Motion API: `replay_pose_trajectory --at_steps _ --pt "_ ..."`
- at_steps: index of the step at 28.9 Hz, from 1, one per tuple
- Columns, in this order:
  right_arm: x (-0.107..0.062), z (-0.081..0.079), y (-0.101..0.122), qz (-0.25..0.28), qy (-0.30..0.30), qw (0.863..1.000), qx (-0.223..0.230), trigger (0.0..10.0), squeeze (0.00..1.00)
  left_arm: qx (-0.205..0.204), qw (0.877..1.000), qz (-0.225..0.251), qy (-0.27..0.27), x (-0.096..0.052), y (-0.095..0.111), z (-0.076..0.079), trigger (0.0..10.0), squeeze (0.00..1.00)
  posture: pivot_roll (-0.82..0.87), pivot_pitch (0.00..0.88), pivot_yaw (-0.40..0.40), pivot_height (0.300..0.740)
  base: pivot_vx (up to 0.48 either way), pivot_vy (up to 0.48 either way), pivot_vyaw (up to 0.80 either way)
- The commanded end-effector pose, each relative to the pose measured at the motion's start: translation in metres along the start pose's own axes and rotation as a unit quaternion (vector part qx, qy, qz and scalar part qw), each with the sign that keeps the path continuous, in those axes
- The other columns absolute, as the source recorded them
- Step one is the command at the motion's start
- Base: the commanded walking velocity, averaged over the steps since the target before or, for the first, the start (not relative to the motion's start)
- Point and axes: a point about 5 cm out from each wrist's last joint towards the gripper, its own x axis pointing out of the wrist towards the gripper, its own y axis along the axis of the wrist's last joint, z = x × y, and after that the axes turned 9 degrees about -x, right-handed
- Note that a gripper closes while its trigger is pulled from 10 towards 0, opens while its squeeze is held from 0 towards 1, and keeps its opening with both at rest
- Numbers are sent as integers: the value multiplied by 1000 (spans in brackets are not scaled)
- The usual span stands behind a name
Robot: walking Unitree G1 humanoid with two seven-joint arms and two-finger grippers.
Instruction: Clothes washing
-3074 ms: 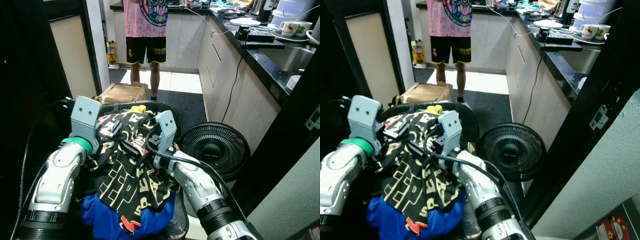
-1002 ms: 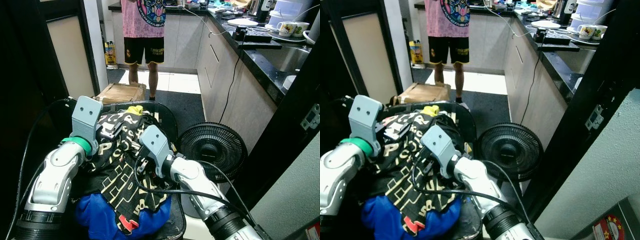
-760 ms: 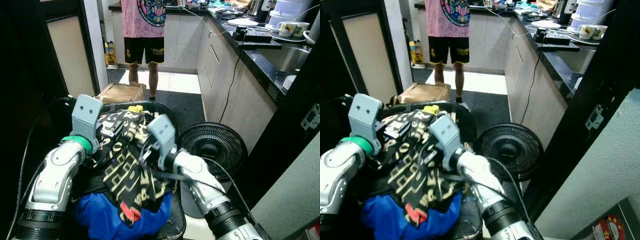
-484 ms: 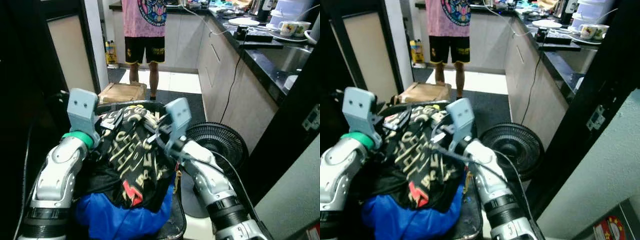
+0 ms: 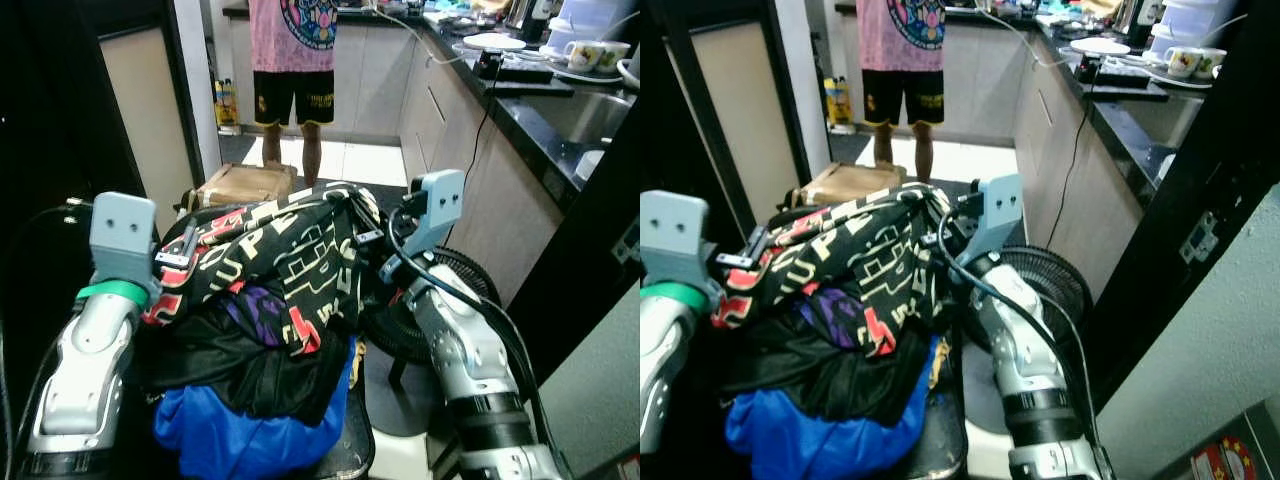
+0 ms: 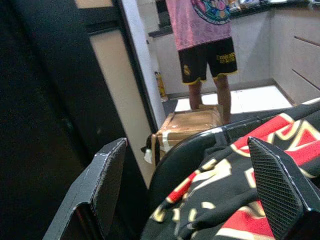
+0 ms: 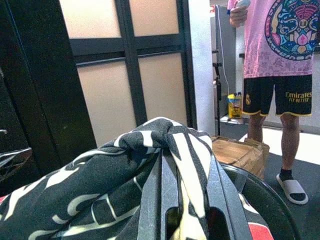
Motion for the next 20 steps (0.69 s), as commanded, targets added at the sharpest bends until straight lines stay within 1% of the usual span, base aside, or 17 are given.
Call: replay_pose_trajectory --at_steps 1,3,4,5,6,8,10,11,12,14,15,17,19,20 --pt "-8 13 7 10 -33 999 1 0 0 -17 1000 12 11 -8 1 -5 10000 0 -6 54 7 740 0 0 0" --pt "-15 21 6 6 -53 999 -9 0 0 -50 998 29 8 -13 5 -3 10000 0 -10 53 9 740 0 0 0" --pt "-15 21 6 6 -53 999 -9 0 0 -50 998 29 8 -13 5 -3 10000 0 -10 53 9 740 0 0 0" --pt "-18 24 5 1 -63 998 -14 0 0 -65 997 36 17 -14 6 -5 10000 0 -14 53 11 740 0 0 0" --pt "-18 24 5 1 -63 998 -14 0 0 -65 997 36 17 -14 6 -5 10000 0 -14 53 11 740 0 0 0" --pt "-24 29 1 -11 -78 997 -18 0 0 -72 996 35 29 -11 6 -6 10000 0 -10 50 8 740 0 0 0" --pt "-26 30 -1 -16 -82 996 -20 0 0 -77 996 33 26 -9 6 -4 10000 0 -10 47 7 740 0 0 0" --pt "-27 30 -3 -20 -84 996 -21 0 0 -77 996 35 17 -6 8 0 10000 0 -10 46 8 740 0 0 0" --pt "-27 30 -3 -20 -84 996 -21 0 0 -77 996 35 17 -6 8 0 10000 0 -10 46 8 740 0 0 0" --pt "-28 29 -5 -27 -87 995 -26 0 0 -93 994 50 -8 1 16 13 10000 0 -10 39 9 740 0 0 0" --pt "-28 29 -5 -27 -87 995 -26 0 0 -93 994 50 -8 1 16 13 10000 0 -10 39 9 740 0 0 0" --pt "-28 28 -2 -19 -95 995 -18 0 0 -129 987 81 -39 5 29 25 10000 0 -13 36 14 740 0 0 0" --pt "-28 28 -2 -19 -95 995 -18 0 0 -129 987 81 -39 5 29 25 10000 0 -13 36 14 740 0 0 0" --pt "-24 29 8 4 -102 995 -8 0 0 -140 984 95 -53 4 35 29 10000 0 -13 34 17 740 0 0 0"
